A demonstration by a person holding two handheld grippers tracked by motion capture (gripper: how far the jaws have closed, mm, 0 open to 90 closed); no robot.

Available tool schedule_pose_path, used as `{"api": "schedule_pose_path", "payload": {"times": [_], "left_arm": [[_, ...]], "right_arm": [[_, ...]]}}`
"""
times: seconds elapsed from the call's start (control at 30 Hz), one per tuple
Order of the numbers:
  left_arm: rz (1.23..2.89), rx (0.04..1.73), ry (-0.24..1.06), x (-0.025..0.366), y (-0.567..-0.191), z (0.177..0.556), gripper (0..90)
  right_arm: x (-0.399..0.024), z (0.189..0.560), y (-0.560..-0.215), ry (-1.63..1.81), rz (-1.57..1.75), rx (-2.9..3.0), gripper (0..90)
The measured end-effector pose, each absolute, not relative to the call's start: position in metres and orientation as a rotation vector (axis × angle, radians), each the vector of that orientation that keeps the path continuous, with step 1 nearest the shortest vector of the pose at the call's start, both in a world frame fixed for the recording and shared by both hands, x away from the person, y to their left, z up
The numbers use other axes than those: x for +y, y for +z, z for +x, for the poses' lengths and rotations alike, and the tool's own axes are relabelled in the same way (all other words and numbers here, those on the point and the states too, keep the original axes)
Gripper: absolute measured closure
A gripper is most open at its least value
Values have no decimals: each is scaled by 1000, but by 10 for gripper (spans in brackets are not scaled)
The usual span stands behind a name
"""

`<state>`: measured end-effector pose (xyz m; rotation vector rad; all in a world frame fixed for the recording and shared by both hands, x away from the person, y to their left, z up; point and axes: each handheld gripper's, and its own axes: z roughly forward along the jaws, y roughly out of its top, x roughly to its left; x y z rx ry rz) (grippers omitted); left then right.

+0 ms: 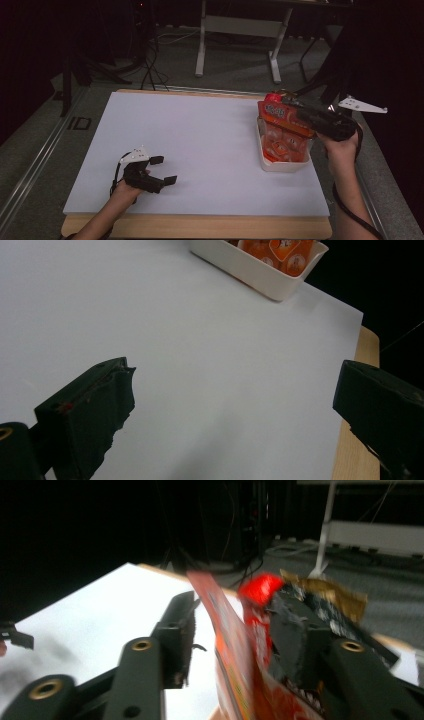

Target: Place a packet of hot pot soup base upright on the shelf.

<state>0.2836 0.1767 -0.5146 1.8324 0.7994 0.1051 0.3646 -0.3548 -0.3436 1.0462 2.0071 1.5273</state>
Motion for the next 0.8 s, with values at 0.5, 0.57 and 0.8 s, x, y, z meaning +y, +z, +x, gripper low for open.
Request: {"api": "schedule_pose_path", "payload": {"times": [0.5,0.57,0.8], "left_arm": [[1826,792,102,176,-515,282,23],[1826,792,100,176,-515,282,24],[1826,786,92,176,-515,281,23]], "right_arm": [[-306,332,-322,1585,888,2066,298],[-301,331,-327,1595,894,2081,269],[-287,327,-351,1628,891,2126,161]]}}
